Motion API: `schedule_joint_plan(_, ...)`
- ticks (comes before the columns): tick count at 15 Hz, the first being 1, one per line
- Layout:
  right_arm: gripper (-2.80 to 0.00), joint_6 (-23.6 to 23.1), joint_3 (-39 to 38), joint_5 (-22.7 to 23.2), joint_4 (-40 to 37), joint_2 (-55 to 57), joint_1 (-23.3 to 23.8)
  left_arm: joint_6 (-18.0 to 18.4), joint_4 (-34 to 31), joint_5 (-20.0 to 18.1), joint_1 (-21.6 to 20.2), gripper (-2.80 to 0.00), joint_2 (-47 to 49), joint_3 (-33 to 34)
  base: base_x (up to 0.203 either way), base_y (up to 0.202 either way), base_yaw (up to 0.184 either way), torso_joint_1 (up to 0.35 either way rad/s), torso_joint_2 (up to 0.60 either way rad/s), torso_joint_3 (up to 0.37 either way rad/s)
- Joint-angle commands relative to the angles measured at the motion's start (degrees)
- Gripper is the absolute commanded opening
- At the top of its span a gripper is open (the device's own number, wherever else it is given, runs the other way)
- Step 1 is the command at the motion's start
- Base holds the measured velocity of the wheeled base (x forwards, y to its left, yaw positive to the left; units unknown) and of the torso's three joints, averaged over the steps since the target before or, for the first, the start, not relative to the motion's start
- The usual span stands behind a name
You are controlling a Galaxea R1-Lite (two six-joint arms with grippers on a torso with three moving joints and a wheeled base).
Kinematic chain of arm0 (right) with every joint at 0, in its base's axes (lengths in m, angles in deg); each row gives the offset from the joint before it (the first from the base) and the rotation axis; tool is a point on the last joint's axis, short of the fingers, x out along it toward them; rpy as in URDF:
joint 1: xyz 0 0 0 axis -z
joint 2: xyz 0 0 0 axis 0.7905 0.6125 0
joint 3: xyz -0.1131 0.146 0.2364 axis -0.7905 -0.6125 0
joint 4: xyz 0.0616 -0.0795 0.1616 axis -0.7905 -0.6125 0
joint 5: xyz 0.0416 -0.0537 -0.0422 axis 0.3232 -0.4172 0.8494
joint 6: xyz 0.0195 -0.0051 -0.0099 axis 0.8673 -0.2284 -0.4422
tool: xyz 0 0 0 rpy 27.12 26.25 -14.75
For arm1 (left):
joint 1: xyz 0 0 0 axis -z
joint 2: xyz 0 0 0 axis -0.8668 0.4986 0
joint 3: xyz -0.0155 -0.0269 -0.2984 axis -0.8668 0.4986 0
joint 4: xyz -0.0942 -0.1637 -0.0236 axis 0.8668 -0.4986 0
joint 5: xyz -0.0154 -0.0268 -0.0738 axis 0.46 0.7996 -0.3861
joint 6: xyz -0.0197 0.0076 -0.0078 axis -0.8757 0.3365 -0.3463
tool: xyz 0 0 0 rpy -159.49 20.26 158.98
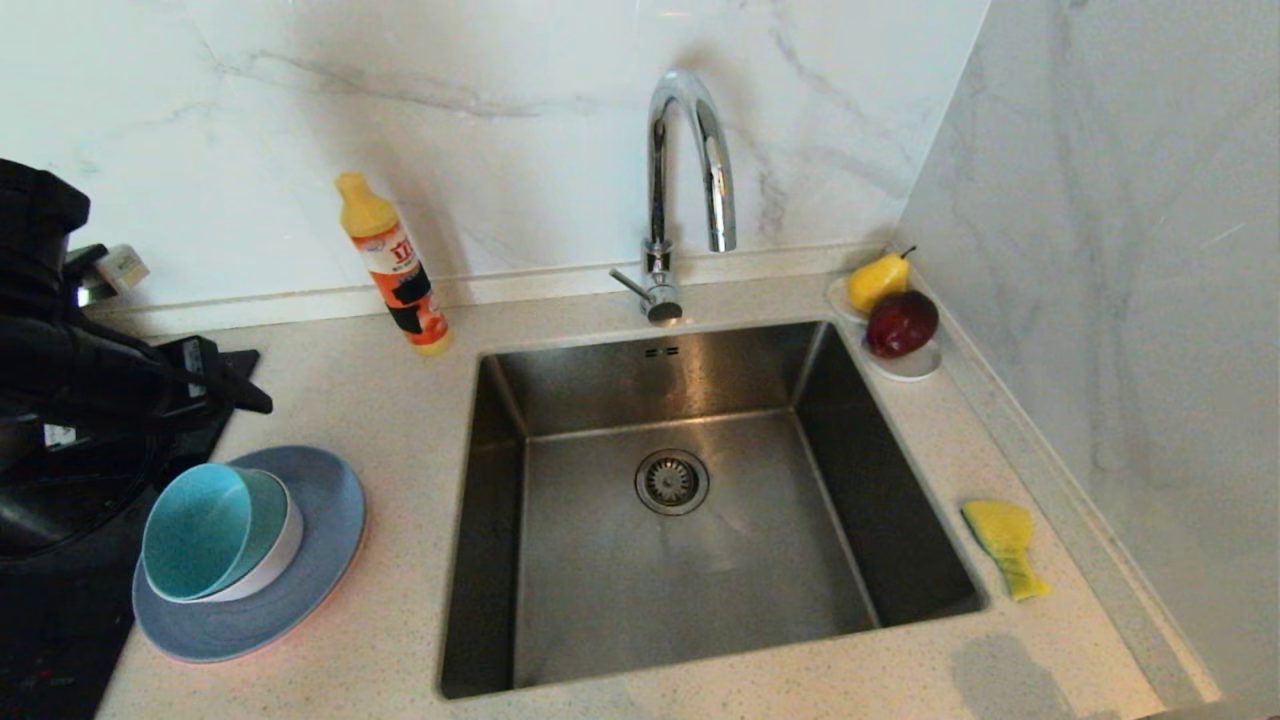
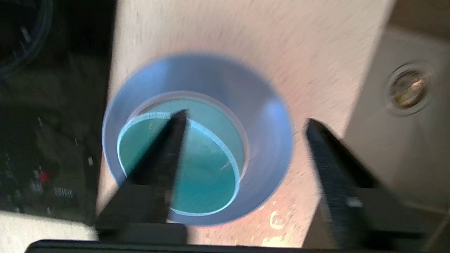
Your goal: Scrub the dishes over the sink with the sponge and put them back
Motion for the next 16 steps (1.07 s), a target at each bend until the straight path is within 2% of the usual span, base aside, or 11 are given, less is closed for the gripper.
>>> schedule_joint_plan(1, -2.80, 0.0, 0.0, 0.0, 0.0, 0.1, 0.0, 0.3, 2.9, -0.2, 0.0, -2.80, -2.5, -0.6, 0.000, 0.000, 0.000, 0.000, 0.00, 0.000)
schedule_joint_plan(4, -2.80, 0.0, 0.0, 0.0, 0.0, 0.1, 0.0, 1.0, 19.3, -1.5, 0.1, -2.80, -2.3, -0.5, 0.000, 0.000, 0.000, 0.000, 0.00, 0.000)
schedule_joint_plan(5, -2.80, 0.0, 0.0, 0.0, 0.0, 0.1, 0.0, 2.4, 25.2, -4.4, 0.3, -2.80, -2.4, 0.1, 0.000, 0.000, 0.000, 0.000, 0.00, 0.000)
schedule_joint_plan(7, -2.80, 0.0, 0.0, 0.0, 0.0, 0.1, 0.0, 5.8, 30.3, -15.7, 1.0, -2.80, -4.0, 1.8, 0.000, 0.000, 0.000, 0.000, 0.00, 0.000)
schedule_joint_plan(8, -2.80, 0.0, 0.0, 0.0, 0.0, 0.1, 0.0, 7.8, 31.4, -19.7, 1.5, -2.80, -6.3, 3.2, 0.000, 0.000, 0.000, 0.000, 0.00, 0.000)
schedule_joint_plan(10, -2.80, 0.0, 0.0, 0.0, 0.0, 0.1, 0.0, 11.0, 31.9, -22.9, 2.0, -2.80, -12.6, 7.8, 0.000, 0.000, 0.000, 0.000, 0.00, 0.000)
schedule_joint_plan(13, -2.80, 0.0, 0.0, 0.0, 0.0, 0.1, 0.0, 13.5, 32.2, -26.4, 2.3, -2.80, -28.6, 18.7, 0.000, 0.000, 0.000, 0.000, 0.00, 0.000)
schedule_joint_plan(16, -2.80, 0.0, 0.0, 0.0, 0.0, 0.1, 0.0, 13.7, 31.8, -28.0, 2.3, -2.80, -47.3, 30.1, 0.000, 0.000, 0.000, 0.000, 0.00, 0.000)
